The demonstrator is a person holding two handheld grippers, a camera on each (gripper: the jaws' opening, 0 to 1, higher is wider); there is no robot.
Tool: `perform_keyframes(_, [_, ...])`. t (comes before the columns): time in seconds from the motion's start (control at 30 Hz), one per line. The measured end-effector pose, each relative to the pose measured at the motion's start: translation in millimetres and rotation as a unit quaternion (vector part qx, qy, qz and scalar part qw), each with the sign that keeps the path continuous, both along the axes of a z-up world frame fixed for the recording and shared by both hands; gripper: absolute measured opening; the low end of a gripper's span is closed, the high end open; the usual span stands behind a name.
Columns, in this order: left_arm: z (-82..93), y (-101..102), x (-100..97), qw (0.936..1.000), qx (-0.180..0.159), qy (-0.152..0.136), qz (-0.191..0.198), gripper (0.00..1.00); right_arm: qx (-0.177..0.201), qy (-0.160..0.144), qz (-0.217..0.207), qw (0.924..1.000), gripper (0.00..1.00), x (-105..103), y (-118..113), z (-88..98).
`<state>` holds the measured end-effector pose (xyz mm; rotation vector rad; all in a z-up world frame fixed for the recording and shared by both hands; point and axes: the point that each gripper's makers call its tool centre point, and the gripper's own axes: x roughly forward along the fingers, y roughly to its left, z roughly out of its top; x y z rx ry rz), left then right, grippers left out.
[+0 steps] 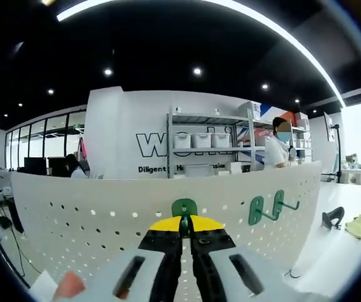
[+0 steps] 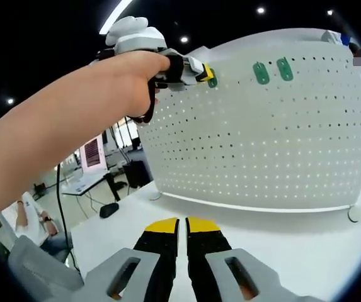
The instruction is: Insert the hook assembly into the mounting plate slot until the hook locks in place.
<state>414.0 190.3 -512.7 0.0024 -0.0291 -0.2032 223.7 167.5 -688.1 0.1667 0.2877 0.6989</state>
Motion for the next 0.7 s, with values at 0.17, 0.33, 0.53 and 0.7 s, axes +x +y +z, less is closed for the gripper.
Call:
perform_keyframes(0.17, [-2.6, 0.6, 1.8, 1.0, -0.002, 0.002, 0.007, 0.04, 0.001, 0.003, 0.004, 1.0, 0.03, -1.9, 0.1, -0.7])
perform_keyframes(0.33, [-0.7, 2.7, -0.4, 0.9999, -0.005, -0.003, 0.015, 0.04, -0.004, 0.004, 0.013, 0.9999, 0.03, -3.4, 2.1, -2.9])
perform_keyframes(0.53, [2.4, 0.9, -3.5, 0.9997, -0.007, -0.008, 0.022, 0.04, -0.004, 0.006, 0.024, 0.9997, 0.03, -3.1, 3.7, -4.9])
perform_keyframes(0.7, [3.2, -2.1, -4.1, 0.9996, -0.004, -0.009, 0.025, 0.04, -0.003, 0.007, 0.034, 0.9994, 0.03, -4.9, 6.8, -5.8])
